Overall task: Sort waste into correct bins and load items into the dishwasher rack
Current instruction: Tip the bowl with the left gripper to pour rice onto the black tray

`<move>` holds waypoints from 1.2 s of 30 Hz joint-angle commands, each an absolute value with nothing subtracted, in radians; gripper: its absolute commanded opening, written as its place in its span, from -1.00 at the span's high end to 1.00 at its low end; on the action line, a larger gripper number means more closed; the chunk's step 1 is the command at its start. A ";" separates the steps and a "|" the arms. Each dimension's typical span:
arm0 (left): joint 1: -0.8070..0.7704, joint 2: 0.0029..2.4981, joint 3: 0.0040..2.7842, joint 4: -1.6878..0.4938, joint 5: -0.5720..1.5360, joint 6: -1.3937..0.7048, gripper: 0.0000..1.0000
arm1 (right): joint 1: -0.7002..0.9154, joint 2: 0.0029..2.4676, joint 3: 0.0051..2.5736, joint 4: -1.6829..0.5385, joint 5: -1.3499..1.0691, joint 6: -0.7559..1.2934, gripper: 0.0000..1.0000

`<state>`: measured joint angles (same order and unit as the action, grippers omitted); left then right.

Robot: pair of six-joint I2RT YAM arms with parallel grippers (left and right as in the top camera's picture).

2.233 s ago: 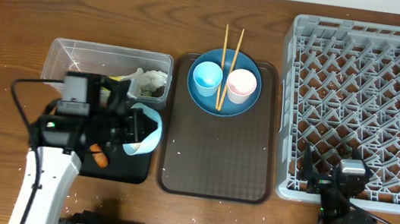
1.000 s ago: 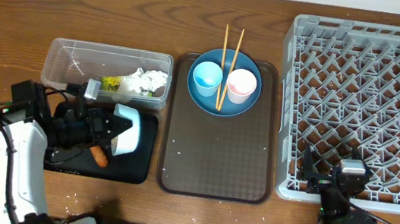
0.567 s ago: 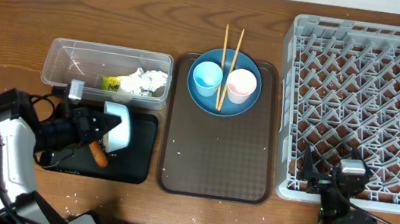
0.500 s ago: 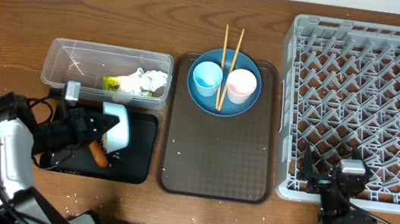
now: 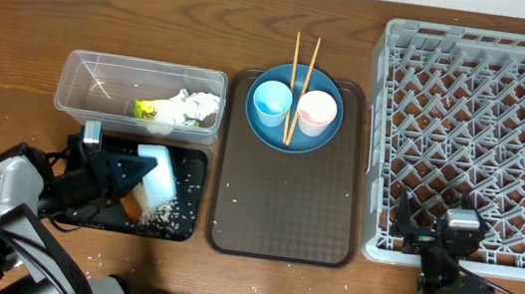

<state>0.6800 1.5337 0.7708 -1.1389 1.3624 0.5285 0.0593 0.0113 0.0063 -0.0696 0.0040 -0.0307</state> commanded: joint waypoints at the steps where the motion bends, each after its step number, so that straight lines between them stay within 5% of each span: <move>1: 0.684 1.536 0.768 -1.168 1.451 0.569 0.88 | 0.053 0.007 0.006 -0.073 0.011 -0.031 -0.98; 36: 0.682 1.536 0.769 -1.302 1.383 0.810 0.83 | 0.053 0.007 0.006 -0.073 0.011 -0.031 -0.98</move>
